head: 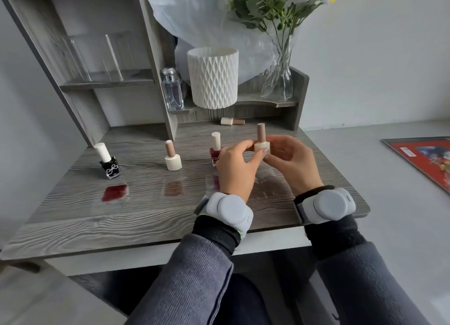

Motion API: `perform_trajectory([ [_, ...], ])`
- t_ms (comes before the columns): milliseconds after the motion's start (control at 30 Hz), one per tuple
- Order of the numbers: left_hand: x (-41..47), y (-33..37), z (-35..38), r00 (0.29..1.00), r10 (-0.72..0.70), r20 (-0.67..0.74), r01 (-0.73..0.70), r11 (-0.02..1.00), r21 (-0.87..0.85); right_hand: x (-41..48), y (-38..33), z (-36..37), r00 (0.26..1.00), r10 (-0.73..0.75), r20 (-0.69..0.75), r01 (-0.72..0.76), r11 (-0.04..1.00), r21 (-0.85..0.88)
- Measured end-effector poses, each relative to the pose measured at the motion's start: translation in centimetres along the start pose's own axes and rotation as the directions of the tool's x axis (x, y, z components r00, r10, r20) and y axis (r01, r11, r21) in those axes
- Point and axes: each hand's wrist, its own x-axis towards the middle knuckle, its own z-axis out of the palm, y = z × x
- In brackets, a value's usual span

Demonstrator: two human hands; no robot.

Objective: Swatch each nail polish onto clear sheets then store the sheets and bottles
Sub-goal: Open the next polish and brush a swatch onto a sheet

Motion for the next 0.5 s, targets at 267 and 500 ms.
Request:
perform_trajectory([
  [267,0.2,-0.8,0.1,0.999,-0.025,-0.041,0.025,1.000,0.002,0.1,-0.3,0.4,0.991,0.030,-0.130,-0.046,0.992,-0.118],
  [500,-0.1,-0.5,-0.2,0.999,-0.008,-0.048,0.012,0.996,0.090,-0.5,-1.0,1.3,0.979,-0.099,-0.178,0.027,0.929,-0.369],
])
